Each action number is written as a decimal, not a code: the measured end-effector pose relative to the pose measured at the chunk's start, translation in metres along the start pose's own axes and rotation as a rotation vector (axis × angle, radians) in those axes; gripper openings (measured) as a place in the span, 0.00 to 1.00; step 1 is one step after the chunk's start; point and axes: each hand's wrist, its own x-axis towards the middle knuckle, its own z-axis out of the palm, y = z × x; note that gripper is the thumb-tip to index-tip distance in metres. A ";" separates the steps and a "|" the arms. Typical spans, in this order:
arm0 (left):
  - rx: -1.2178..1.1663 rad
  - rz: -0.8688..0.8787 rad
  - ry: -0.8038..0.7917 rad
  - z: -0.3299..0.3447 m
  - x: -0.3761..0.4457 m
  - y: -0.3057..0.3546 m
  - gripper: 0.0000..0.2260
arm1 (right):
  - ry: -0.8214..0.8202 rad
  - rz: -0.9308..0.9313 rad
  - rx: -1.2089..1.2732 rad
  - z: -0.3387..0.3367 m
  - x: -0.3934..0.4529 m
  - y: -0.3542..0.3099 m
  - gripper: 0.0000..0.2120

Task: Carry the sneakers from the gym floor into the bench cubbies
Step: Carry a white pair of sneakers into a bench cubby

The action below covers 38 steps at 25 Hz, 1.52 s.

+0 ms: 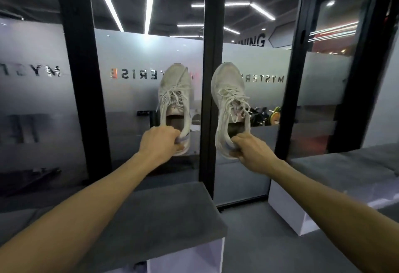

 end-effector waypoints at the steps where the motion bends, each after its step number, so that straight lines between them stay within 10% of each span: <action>1: 0.019 -0.032 -0.002 0.004 0.003 -0.007 0.15 | -0.007 -0.030 0.023 0.009 0.013 0.001 0.07; 22: 0.155 -0.219 -0.004 0.072 0.023 -0.016 0.16 | -0.019 -0.309 0.166 0.113 0.112 0.038 0.09; 38: 0.217 -0.239 0.024 0.394 -0.006 -0.094 0.15 | 0.011 -0.308 0.126 0.433 0.160 0.084 0.10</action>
